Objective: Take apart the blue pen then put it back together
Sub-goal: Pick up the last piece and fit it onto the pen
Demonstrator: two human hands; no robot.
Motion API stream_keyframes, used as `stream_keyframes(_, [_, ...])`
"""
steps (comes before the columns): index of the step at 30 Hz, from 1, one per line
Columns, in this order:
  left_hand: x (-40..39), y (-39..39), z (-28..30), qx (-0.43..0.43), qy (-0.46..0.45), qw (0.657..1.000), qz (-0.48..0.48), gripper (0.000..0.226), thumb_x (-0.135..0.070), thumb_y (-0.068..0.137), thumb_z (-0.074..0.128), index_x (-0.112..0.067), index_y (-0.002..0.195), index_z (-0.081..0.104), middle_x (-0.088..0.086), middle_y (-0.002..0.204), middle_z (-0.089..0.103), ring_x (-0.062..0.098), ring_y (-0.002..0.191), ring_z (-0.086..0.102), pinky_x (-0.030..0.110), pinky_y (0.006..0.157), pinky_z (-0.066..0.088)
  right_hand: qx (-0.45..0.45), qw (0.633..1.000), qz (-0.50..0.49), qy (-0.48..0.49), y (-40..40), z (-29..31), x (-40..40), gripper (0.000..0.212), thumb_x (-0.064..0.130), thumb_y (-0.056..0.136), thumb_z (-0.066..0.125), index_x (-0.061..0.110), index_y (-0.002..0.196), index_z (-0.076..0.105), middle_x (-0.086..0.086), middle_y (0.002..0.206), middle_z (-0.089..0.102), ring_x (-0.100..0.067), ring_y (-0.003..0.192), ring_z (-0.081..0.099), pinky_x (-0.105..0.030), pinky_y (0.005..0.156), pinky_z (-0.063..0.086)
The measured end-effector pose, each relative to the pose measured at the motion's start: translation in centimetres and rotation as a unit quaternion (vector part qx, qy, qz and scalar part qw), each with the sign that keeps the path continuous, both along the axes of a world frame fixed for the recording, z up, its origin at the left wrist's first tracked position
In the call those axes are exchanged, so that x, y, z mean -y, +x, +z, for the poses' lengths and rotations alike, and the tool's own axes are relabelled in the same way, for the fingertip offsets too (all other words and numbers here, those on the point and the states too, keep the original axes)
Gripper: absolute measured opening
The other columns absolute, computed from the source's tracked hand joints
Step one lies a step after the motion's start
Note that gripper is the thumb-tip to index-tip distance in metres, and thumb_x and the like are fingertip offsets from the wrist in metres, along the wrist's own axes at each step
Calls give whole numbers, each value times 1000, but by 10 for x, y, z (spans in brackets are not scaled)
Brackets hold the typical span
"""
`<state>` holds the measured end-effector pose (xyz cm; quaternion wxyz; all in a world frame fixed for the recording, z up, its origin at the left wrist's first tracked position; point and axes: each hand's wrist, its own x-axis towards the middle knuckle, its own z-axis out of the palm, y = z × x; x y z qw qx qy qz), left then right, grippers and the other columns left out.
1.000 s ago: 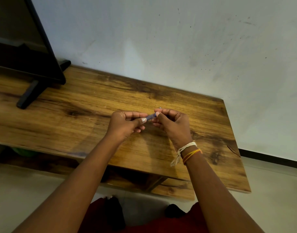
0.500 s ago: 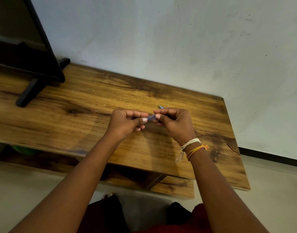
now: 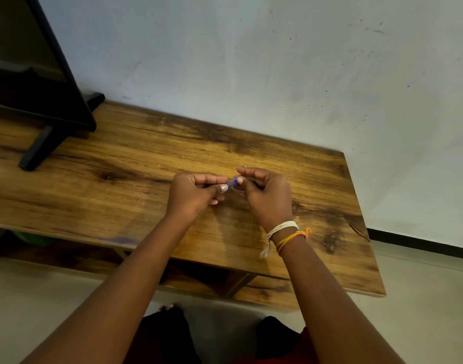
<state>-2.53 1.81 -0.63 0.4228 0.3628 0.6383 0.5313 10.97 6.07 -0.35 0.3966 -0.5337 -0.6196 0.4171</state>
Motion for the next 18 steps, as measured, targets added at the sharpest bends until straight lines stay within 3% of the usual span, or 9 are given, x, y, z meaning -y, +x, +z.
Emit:
stream_keyframes(4, [-3, 8, 1, -19, 2, 1000, -16, 16, -3, 75, 75, -7, 91, 74, 7, 77, 73, 13, 63, 70, 23, 61, 57, -81, 994, -51, -49, 4, 3, 0, 15, -2, 85, 65, 3, 99, 70, -20, 96, 73, -21, 73, 73, -38, 77, 60])
stream_keyframes(6, [-4, 13, 0, -67, 10, 998, -19, 23, -4, 71, 78, -11, 92, 75, 5, 81, 74, 15, 71, 71, 26, 67, 59, -145, 983, -77, -79, 10, 7, -4, 11, -5, 85, 64, 1, 93, 69, -23, 93, 72, -17, 64, 71, -29, 69, 61])
stream_keyframes(9, [-2, 17, -1, -150, 30, 988, -6, 24, -11, 69, 80, -17, 93, 76, -8, 79, 73, 1, 69, 68, 16, 64, 55, -223, 963, -107, -108, 21, 11, -8, 8, -5, 85, 64, 1, 90, 67, -22, 88, 70, -9, 56, 70, -19, 58, 58])
stream_keyframes(12, [0, 21, 0, -192, 54, 980, -14, 25, -18, 70, 80, -18, 95, 76, -16, 72, 68, -9, 62, 62, 4, 54, 45, -245, 955, -124, -108, 24, 10, -9, 10, -5, 85, 64, -5, 95, 67, -20, 85, 69, -9, 58, 70, -19, 58, 58])
stream_keyframes(18, [0, 25, 3, -226, 103, 969, -15, 27, -14, 74, 76, -17, 101, 73, -13, 73, 68, -7, 63, 61, 5, 53, 45, -251, 954, -140, -83, 28, 10, -12, 9, -6, 85, 64, -5, 94, 67, -17, 82, 69, -8, 57, 70, -22, 61, 60])
